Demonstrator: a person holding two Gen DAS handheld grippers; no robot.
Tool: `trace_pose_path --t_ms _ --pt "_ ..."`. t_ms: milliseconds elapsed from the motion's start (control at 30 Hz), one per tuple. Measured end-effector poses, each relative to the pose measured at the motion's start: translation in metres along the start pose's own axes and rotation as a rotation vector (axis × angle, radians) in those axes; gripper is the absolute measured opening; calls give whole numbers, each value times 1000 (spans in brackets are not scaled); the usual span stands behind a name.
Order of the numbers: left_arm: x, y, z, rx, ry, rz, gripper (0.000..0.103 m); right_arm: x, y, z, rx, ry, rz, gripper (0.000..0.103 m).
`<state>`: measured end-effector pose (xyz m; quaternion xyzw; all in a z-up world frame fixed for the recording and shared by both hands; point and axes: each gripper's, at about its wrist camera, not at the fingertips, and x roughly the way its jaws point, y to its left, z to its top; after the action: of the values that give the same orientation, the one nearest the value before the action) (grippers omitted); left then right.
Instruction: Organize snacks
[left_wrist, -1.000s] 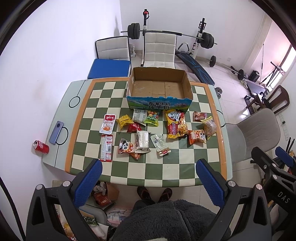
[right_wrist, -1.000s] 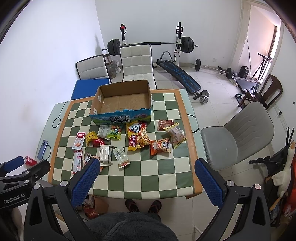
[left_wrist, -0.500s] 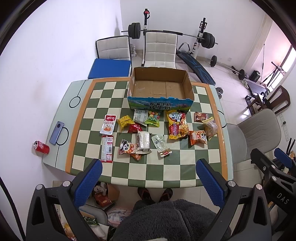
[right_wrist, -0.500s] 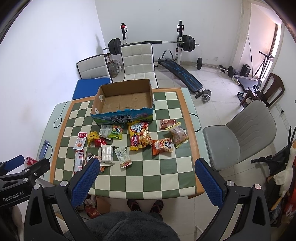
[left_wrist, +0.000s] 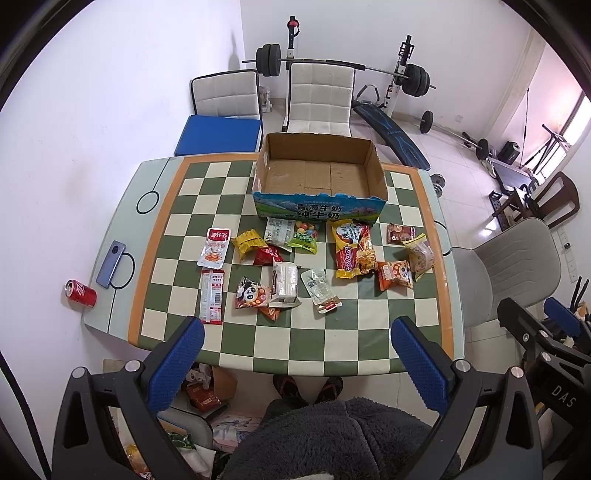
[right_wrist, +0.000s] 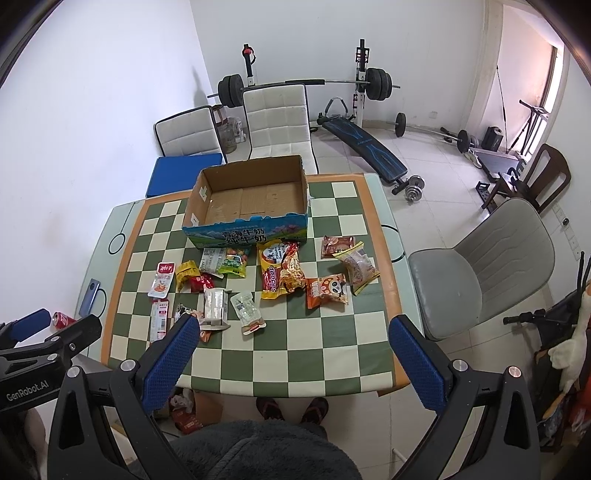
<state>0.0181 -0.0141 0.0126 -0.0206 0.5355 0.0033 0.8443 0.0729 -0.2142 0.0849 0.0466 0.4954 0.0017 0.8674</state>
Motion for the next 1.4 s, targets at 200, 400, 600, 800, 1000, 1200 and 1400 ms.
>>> trace_pose_path --t_ms 200,400,600,800,1000,1200,1400 --pt "45 19 10 -63 27 8 103 41 -12 0 71 72 107 103" --pt "136 47 30 -111 138 80 103 130 -17 11 82 175 151 103" --pt "243 62 36 -143 317 39 103 258 -10 32 48 324 124 103" --pt "336 48 36 -117 460 -18 103 370 4 46 36 451 137 103" --pt "402 37 28 -78 555 -4 103 452 26 53 -24 508 84 103" --pt "433 35 19 -61 591 15 85 507 34 55 -43 565 43 103" --pt "441 31 12 -38 590 23 53 541 32 53 -9 627 34 103"
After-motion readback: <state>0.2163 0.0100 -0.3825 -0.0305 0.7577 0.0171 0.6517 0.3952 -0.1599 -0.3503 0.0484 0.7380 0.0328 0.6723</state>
